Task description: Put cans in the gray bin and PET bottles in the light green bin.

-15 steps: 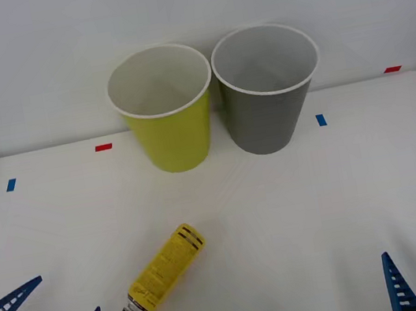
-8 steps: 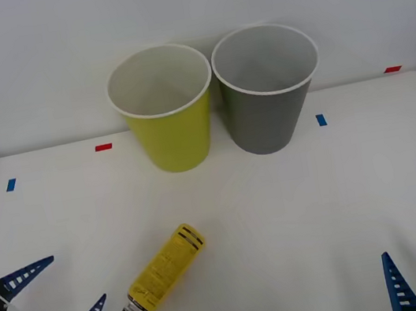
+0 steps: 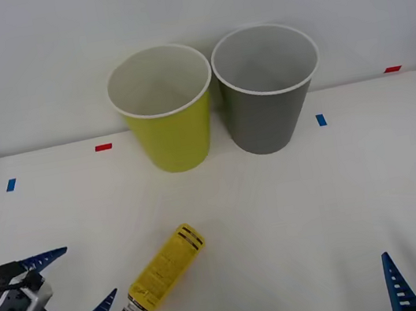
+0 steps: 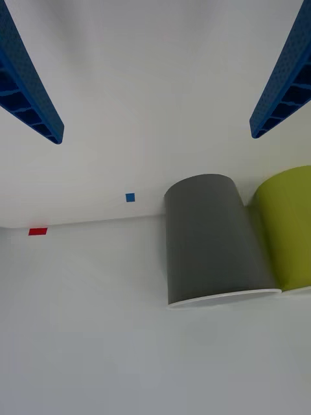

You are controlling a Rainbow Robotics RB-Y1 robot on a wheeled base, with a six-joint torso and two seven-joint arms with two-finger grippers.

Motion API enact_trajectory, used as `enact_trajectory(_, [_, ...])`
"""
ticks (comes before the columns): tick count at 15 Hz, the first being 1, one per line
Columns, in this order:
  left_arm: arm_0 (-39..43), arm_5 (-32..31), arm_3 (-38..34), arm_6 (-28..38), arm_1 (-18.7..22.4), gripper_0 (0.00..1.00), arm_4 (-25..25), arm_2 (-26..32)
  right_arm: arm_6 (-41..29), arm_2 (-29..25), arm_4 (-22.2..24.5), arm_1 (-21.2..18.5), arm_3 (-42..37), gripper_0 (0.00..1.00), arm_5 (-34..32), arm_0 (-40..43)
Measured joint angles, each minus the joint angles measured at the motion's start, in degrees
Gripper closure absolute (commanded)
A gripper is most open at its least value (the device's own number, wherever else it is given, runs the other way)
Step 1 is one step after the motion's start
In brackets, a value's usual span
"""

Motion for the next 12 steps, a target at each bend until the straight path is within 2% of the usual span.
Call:
enact_trajectory(4, [-6.1, 12.0, -4.6, -0.2, 1.5, 0.0, 2.3, -0.1, 0.0, 0.0, 0.0, 0.0, 0.0, 0.0, 0.0, 0.0])
enact_trajectory(6, [-7.2, 13.1, -5.3, -0.8, 2.6, 0.0, 6.4, -0.2, 0.0, 0.0, 0.0, 0.0, 0.0, 0.0, 0.0, 0.0])
enact_trajectory(7, [-7.6, 13.3, -5.5, -1.1, 3.1, 0.0, 6.9, -0.4, 0.0, 0.0, 0.0, 0.0, 0.0, 0.0, 0.0, 0.0])
enact_trajectory(9, [-10.6, 15.1, -5.8, -1.3, 4.4, 0.0, 7.3, -3.2, 0.0, 0.0, 0.0, 0.0, 0.0, 0.0, 0.0, 0.0])
enact_trajectory(11, [-16.4, 21.0, -6.4, -1.3, 5.3, 0.0, 8.5, -6.5, 0.0, 0.0, 0.0, 0.0, 0.0, 0.0, 0.0, 0.0])
enact_trajectory(12, [-19.5, 24.7, -6.8, -1.4, 5.5, 0.0, 10.8, -7.7, 0.0, 0.0, 0.0, 0.0, 0.0, 0.0, 0.0, 0.0])
